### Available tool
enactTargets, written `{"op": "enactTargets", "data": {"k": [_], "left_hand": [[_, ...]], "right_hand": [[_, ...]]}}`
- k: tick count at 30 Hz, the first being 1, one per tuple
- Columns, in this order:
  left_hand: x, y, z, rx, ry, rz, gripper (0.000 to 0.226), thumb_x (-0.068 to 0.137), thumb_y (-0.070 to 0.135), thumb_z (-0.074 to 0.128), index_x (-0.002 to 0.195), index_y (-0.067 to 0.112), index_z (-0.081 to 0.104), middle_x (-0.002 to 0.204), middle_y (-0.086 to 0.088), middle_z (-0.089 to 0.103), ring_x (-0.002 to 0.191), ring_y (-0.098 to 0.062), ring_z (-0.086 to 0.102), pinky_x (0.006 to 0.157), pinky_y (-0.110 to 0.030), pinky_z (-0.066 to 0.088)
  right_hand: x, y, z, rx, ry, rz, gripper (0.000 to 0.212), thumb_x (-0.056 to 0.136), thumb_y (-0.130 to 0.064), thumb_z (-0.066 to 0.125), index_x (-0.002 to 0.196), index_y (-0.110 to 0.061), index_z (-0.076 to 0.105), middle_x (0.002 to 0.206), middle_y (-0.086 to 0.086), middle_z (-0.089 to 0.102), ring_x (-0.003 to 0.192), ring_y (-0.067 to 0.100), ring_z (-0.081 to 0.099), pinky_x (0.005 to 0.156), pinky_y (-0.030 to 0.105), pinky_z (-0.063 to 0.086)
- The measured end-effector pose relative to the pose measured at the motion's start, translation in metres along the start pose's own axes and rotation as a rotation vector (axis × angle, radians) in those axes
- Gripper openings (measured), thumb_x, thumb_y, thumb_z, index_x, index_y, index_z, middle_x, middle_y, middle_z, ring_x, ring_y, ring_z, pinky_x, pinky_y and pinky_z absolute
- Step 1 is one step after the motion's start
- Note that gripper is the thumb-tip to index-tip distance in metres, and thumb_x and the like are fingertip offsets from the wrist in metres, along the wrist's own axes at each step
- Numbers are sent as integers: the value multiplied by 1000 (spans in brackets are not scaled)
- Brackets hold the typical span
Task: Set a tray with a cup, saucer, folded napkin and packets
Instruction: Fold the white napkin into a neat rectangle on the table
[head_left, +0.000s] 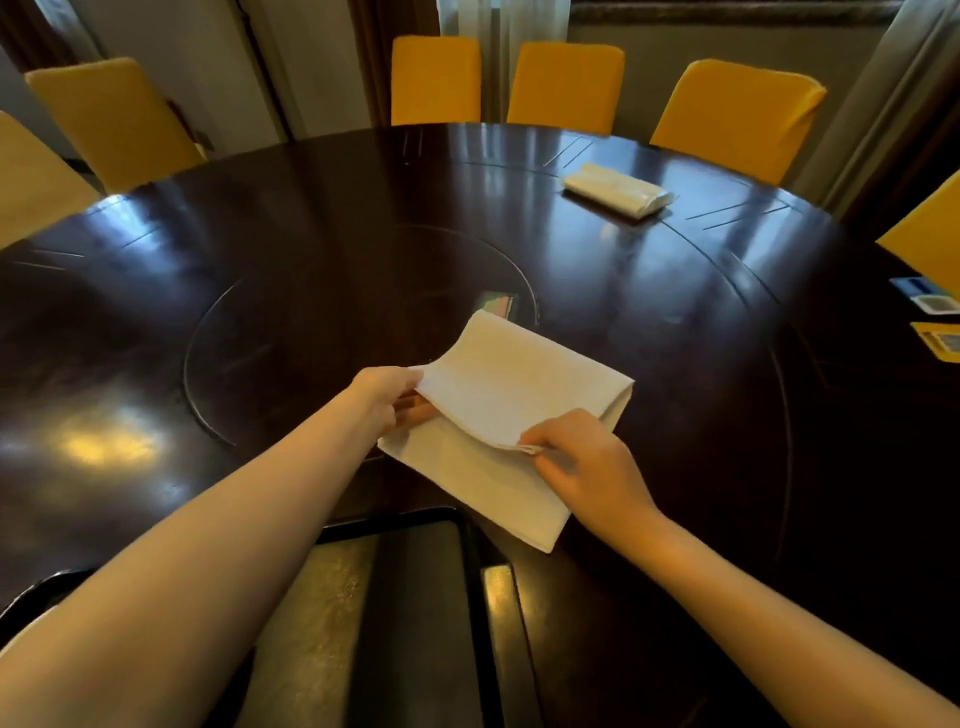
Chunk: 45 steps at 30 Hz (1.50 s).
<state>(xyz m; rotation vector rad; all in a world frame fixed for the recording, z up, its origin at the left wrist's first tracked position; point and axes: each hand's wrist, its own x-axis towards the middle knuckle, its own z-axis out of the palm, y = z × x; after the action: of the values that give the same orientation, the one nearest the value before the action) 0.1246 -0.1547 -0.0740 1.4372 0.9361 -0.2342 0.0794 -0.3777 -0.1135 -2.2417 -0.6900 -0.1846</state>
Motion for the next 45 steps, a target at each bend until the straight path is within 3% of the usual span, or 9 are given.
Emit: {"op": "enactTargets", "data": {"k": [3,7,12,16,27,33,37,40,45], "left_hand": [[11,-9,-12,167,61,70,27,87,4,59,113,2,56,84,-6,53,89,-23,53,71,-35,46],[14,-10,-20,246,48,126,27,88,4,57,114,4,57,101,-11,58,99,-26,59,83,-39,54],[10,-12,-31,258,-18,42,21,88,5,57,109,2,54,104,-15,56,84,-28,64,55,-33,60],[10,-16,-38,358,-21,33,24,87,2,57,111,2,56,93,-12,58,68,-21,65,76,-34,59],[21,-39,-47,729,49,406,17,82,4,62,76,20,60,86,-1,61,76,-14,60,61,-25,51],[21,-41,-51,847,23,462,23,82,15,65,103,17,58,111,-6,60,84,-14,57,61,-22,47],[21,-32,-34,955,182,989,42,91,25,53,131,14,48,132,-9,53,120,-26,49,96,-39,43],[22,-20,3,936,100,1364,41,94,15,43,135,15,46,137,-8,52,129,-24,45,107,-37,33],[56,-26,52,1290,-119,1354,47,99,22,29,146,23,25,155,-1,27,145,-18,15,118,-40,3]], "right_hand": [[-15,-4,7,-94,-28,-64,12,81,-10,65,93,-12,69,90,3,67,88,17,59,75,25,47],[-29,-8,13,-214,-47,-139,10,77,-12,71,88,-13,70,86,-1,69,84,18,60,70,30,51],[-45,-7,13,-255,32,-105,15,73,-10,76,87,-13,71,83,1,66,80,18,60,65,33,52],[-58,-7,13,-319,45,-126,15,73,-9,76,87,-12,71,80,1,66,77,18,60,64,31,51],[-77,-8,16,-421,6,-178,16,76,-19,74,91,-15,72,85,-2,67,79,17,61,70,30,50],[-77,-11,15,-337,-78,-81,16,81,-25,70,95,-18,70,90,-6,65,87,12,59,80,28,46],[-56,-3,3,-79,115,169,23,93,-20,51,110,-15,65,102,-1,64,99,11,57,83,25,46],[-3,5,6,-160,180,396,38,97,-25,39,132,-12,48,130,11,54,122,24,47,95,33,39],[55,21,47,-471,-194,376,60,99,-37,24,148,-9,4,158,10,3,146,23,-2,118,39,1]]}}
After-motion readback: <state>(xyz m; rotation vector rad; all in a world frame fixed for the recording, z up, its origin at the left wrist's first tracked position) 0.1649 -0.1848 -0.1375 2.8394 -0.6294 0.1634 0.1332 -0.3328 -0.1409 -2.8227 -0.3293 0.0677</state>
